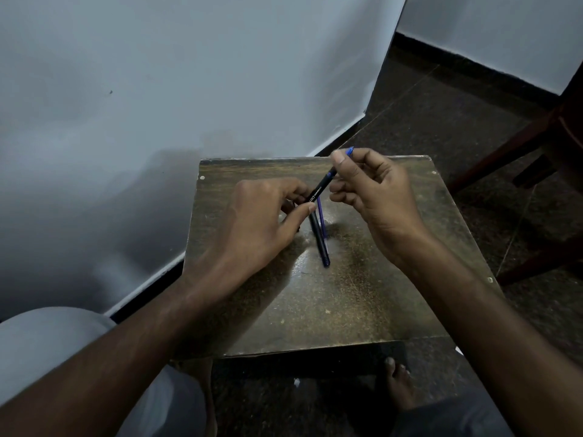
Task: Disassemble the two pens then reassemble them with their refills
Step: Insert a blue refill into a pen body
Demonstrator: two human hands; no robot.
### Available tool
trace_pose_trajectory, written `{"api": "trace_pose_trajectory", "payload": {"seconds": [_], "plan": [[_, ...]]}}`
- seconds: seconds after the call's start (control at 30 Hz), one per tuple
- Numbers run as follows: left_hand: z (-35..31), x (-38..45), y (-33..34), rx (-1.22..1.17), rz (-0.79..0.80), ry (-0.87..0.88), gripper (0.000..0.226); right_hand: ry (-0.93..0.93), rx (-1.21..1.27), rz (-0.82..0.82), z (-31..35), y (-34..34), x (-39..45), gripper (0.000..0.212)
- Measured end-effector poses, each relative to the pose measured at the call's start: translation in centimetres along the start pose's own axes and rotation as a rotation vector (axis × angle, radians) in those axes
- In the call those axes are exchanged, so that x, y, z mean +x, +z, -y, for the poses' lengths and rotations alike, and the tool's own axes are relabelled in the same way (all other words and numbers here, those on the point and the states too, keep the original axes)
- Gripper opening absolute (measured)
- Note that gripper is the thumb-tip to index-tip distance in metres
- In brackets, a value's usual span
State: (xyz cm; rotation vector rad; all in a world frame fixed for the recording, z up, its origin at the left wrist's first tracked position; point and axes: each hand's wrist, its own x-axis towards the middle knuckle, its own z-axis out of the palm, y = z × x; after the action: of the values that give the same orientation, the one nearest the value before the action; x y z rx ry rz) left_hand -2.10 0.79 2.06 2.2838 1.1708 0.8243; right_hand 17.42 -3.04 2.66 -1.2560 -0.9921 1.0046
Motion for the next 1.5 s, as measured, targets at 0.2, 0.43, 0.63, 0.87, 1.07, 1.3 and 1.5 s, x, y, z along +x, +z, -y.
{"api": "trace_pose_trajectory", "payload": {"seconds": [0.2,0.43,0.63,0.87,1.07,1.3,1.5], "plan": [[0.11,0.09,-0.10,-0.012,-0.002,-0.025,0.022,0.028,-0.036,-0.015,-0.23,0.35,-0.25,0.007],[0.26,0.21,-0.07,-0.012,-0.004,-0.051,0.021,0.021,-0.067,0.003,-0.24,0.04,-0.12,0.012],[0.14,0.15,0.00,-0.007,0.014,-0.030,0.021,0.043,-0.073,-0.006,-0.16,-0.07,-0.05,0.019],[0.15,0.01,-0.04,-0.002,0.035,-0.037,0.022,-0.032,-0.105,-0.062,-0.13,-0.30,-0.24,0.015],[0.31,0.12,-0.19,-0.009,0.029,-0.053,0.021,-0.046,-0.113,-0.051,0.00,-0.31,-0.33,0.016],[0.34,0.14,-0.22,-0.009,0.035,-0.044,0.020,-0.025,-0.053,0.047,0.22,-0.43,-0.06,0.026],[0.45,0.10,-0.17,-0.009,0.053,-0.039,0.019,-0.034,-0.048,-0.048,0.31,-0.09,-0.15,0.008]]}}
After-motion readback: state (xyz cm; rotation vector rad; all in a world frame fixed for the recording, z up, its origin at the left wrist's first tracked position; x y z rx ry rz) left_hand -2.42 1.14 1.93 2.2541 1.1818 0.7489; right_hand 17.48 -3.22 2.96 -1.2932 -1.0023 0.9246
